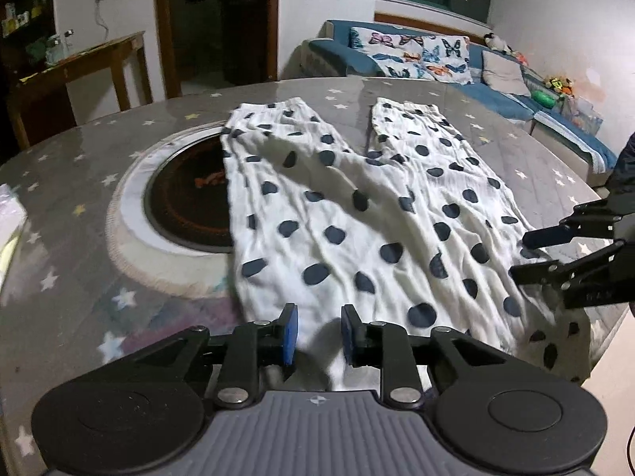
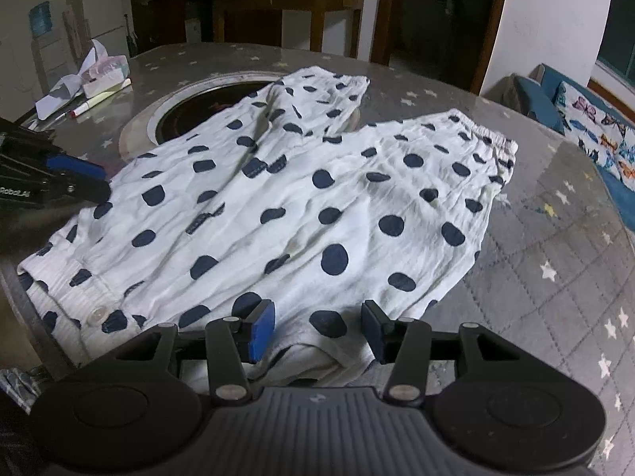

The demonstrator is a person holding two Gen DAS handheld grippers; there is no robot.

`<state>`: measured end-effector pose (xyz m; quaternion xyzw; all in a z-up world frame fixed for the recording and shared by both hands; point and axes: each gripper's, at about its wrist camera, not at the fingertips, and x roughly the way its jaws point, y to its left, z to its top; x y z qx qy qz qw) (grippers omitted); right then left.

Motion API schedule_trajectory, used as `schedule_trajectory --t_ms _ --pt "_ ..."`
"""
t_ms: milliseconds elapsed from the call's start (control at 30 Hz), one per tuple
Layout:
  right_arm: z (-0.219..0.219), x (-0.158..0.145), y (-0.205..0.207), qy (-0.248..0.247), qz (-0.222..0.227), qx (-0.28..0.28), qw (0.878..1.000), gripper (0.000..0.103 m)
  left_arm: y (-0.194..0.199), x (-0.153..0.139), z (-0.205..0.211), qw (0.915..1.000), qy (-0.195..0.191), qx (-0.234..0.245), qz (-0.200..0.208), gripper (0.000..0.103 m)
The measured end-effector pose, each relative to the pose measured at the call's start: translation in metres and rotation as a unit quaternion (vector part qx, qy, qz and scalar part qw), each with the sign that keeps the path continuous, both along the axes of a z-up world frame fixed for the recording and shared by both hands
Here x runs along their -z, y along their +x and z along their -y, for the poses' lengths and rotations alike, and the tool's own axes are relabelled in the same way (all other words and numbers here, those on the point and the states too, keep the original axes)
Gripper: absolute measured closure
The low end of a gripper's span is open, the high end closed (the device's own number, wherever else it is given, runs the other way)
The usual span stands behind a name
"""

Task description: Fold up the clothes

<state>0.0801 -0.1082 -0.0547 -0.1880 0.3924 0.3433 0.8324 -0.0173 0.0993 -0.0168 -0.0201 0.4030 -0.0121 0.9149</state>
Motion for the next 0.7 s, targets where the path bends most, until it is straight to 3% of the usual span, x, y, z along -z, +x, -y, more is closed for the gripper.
schedule_trajectory --t_ms 300,567,700 --pt "0.012 -0.014 0.018 0.012 0.010 0.011 1.000 0.051 0.017 0.016 0.000 0.9998 0.000 0.008 -0.016 0.077" --pt "0.019 -0.023 0.098 0.033 0.039 0.076 0.996 0.053 0.018 0.016 -0.002 0.9998 -0.005 0.013 -0.012 0.076" --pt "0.026 -0.016 0.153 0.050 0.027 0.129 0.990 0.055 0.018 0.017 -0.004 0.9998 -0.011 0.015 -0.009 0.075"
